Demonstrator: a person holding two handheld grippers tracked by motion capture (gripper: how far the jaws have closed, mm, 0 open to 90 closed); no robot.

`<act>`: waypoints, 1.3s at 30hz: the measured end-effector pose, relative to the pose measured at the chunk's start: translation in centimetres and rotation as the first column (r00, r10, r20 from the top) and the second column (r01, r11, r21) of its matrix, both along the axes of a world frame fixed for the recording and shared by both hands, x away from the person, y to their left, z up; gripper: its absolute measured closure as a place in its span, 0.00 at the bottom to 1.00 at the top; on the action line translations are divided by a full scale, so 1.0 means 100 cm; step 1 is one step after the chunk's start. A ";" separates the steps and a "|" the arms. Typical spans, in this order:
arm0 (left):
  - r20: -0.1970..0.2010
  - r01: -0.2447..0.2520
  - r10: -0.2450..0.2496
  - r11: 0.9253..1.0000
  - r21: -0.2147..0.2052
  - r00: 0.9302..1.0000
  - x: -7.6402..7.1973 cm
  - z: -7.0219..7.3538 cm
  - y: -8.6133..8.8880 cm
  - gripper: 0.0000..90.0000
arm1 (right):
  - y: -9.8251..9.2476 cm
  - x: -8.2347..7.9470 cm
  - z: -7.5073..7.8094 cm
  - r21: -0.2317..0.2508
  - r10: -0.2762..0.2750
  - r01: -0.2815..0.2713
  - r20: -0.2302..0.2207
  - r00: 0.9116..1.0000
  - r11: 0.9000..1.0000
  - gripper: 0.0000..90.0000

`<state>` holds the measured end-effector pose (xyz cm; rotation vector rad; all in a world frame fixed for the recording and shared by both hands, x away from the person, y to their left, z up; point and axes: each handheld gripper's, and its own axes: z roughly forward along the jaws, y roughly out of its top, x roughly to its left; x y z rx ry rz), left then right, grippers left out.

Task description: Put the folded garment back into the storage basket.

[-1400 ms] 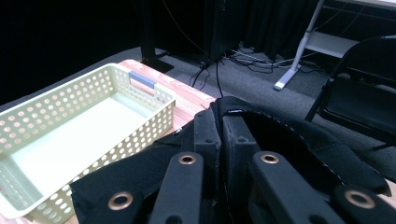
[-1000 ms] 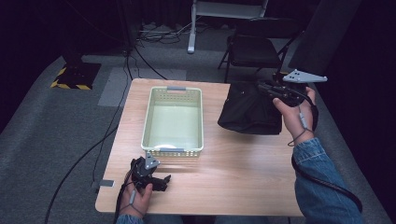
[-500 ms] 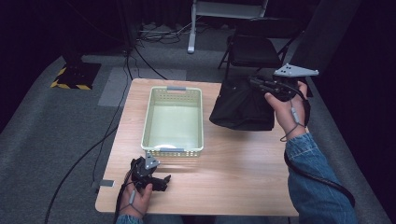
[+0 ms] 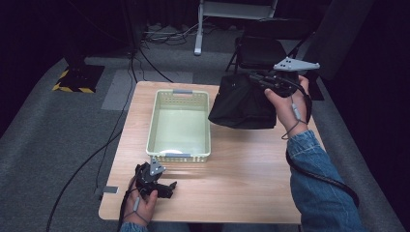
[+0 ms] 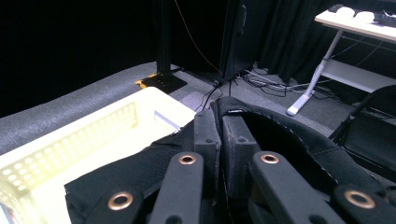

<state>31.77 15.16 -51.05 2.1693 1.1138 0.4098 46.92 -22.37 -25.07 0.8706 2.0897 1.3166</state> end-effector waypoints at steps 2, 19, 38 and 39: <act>0.002 0.000 0.000 1.000 0.001 1.000 0.000 0.000 0.000 0.00 | 0.000 0.000 0.000 0.000 0.000 0.000 0.000 1.000 1.000 0.95; 0.001 -0.015 0.015 1.000 0.000 1.000 0.000 0.000 0.001 0.00 | 0.034 0.002 0.010 0.018 0.043 -0.043 0.017 0.999 0.999 0.95; 0.000 -0.014 0.014 1.000 0.001 1.000 0.000 0.000 0.001 0.00 | 0.068 0.006 0.004 0.023 0.084 -0.084 0.020 0.996 0.996 0.95; 0.000 -0.015 0.015 1.000 0.001 1.000 0.000 0.000 0.001 0.00 | 0.070 0.006 0.004 0.024 0.086 -0.087 0.020 0.996 0.996 0.95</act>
